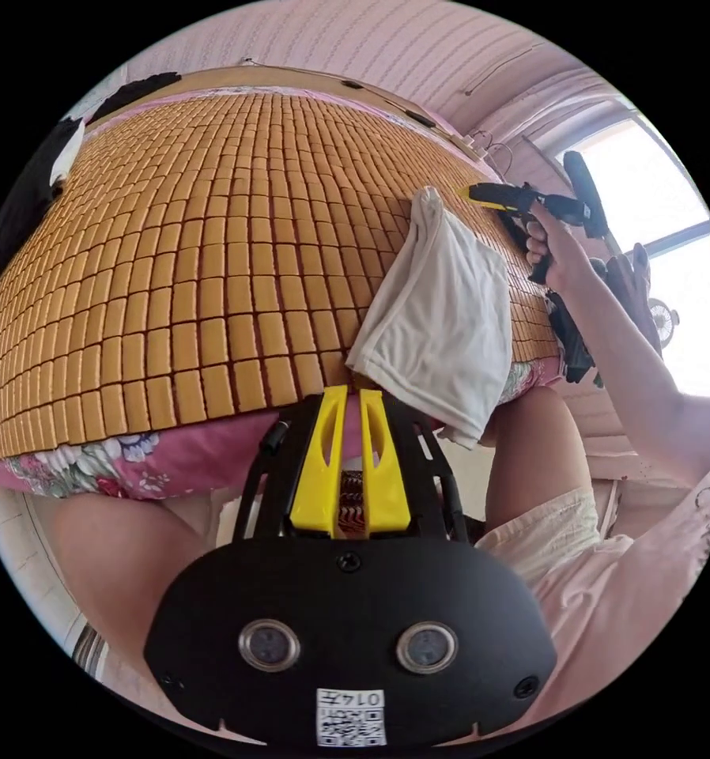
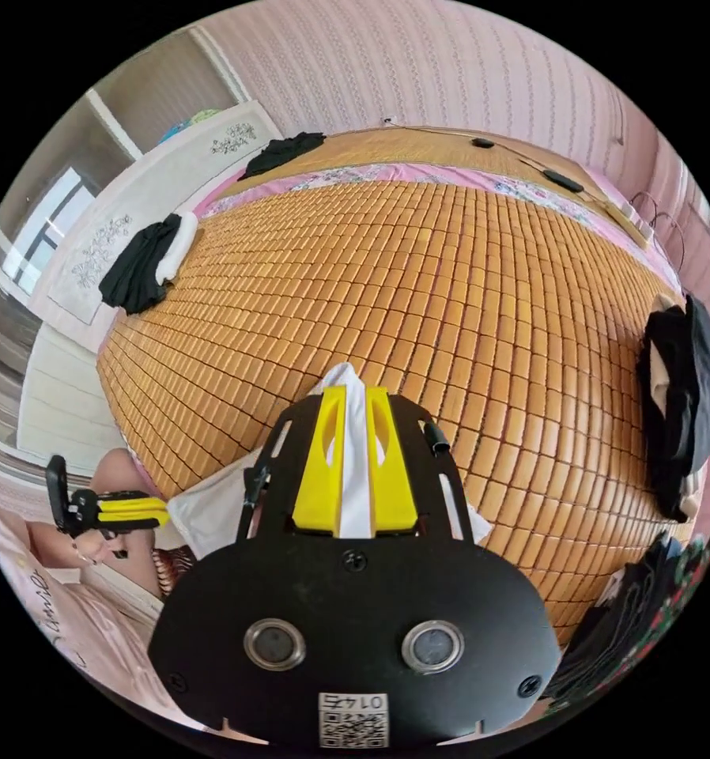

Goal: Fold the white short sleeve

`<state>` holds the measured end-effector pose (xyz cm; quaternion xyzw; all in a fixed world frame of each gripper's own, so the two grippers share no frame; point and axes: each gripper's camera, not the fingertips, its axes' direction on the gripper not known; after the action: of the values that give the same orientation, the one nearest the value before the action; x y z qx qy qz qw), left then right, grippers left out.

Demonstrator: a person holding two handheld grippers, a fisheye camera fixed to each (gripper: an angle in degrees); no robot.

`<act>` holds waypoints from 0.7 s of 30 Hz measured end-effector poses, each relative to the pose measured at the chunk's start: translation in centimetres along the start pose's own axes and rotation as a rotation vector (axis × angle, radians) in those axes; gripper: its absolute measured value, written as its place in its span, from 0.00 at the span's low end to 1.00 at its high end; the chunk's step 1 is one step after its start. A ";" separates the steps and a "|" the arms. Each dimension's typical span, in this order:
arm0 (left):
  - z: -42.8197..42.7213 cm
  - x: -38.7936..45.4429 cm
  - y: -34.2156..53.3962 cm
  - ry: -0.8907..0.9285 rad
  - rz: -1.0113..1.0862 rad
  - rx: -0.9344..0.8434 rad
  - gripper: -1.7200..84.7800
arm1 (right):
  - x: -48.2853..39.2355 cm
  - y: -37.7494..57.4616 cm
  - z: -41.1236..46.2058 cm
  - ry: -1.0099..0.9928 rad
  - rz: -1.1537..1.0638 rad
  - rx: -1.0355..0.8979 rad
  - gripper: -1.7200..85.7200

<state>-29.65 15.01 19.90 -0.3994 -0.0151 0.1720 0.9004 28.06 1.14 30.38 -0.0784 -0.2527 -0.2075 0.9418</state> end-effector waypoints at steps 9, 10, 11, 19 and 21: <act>-0.9 2.5 -1.9 -0.026 0.190 0.086 0.13 | -4.3 -1.4 3.6 -0.026 -0.210 -0.139 0.20; -0.3 2.7 -2.1 -0.033 0.200 0.064 0.14 | -5.0 -1.8 4.5 -0.031 -0.232 -0.181 0.19; 0.0 2.8 -2.2 -0.045 0.204 0.051 0.14 | -5.5 -1.9 4.5 -0.013 -0.240 -0.171 0.17; -0.3 4.1 -1.3 -0.180 0.319 0.051 0.09 | -9.9 0.6 4.1 0.024 -0.355 -0.156 0.06; -0.9 3.9 -1.0 -0.120 0.341 0.060 0.04 | -9.5 1.6 2.4 -0.024 -0.299 -0.083 0.05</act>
<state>-25.56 15.06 19.58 -0.3583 0.0041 0.3463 0.8670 20.18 6.53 27.55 -0.0813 -0.2639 -0.3546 0.8933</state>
